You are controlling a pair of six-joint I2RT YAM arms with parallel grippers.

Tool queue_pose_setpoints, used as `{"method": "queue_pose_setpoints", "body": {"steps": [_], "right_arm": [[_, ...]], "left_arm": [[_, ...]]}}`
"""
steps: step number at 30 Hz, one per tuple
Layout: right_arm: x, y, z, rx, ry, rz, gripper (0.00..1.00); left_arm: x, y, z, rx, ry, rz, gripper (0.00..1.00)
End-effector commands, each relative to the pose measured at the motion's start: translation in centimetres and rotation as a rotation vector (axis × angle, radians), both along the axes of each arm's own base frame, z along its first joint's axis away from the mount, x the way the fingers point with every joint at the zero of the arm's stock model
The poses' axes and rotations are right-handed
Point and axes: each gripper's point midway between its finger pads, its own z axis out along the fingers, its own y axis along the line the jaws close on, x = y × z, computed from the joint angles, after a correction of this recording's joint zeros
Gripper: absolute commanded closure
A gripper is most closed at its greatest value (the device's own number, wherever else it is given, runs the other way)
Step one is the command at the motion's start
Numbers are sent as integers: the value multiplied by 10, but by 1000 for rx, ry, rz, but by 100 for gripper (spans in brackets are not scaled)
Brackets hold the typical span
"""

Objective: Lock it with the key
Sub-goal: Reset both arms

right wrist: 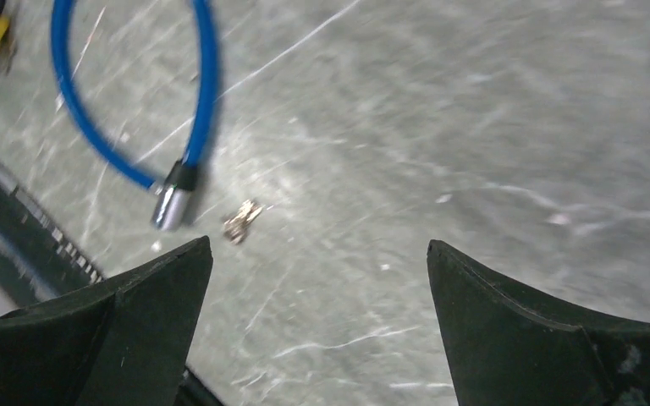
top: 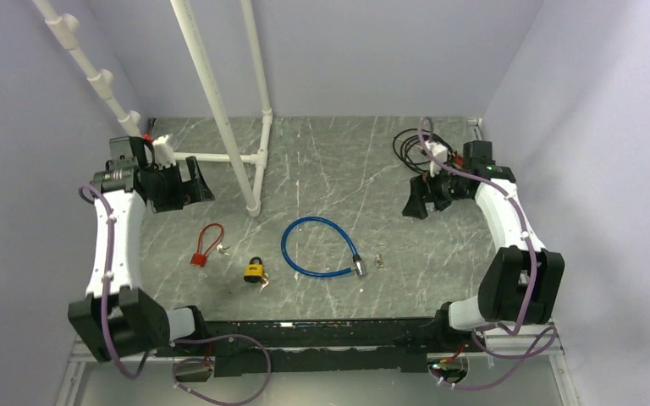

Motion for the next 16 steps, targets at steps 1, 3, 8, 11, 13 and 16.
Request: {"method": "queue_pose_setpoints", "body": {"steps": [1,3,8,11,13,16], "right_arm": [[50,-28,31,23,-172,-170,0],[59,-40,27,32,-160,-220,0],[70,-58,13,29,-148,-300,0],[67,-60,12,26,-155,-304,0],[62,-59,11,29,-154,-303,0],[54,-57,10,29,-152,-305,0]], "left_arm": [[-17,6,-14,-79,200,6,1],[-16,23,-24,-41,236,-4,1],[-12,50,-43,35,347,-30,1],[0,63,-44,74,343,6,1],[7,69,-40,66,318,30,1],[13,76,-36,81,273,40,1]]}}
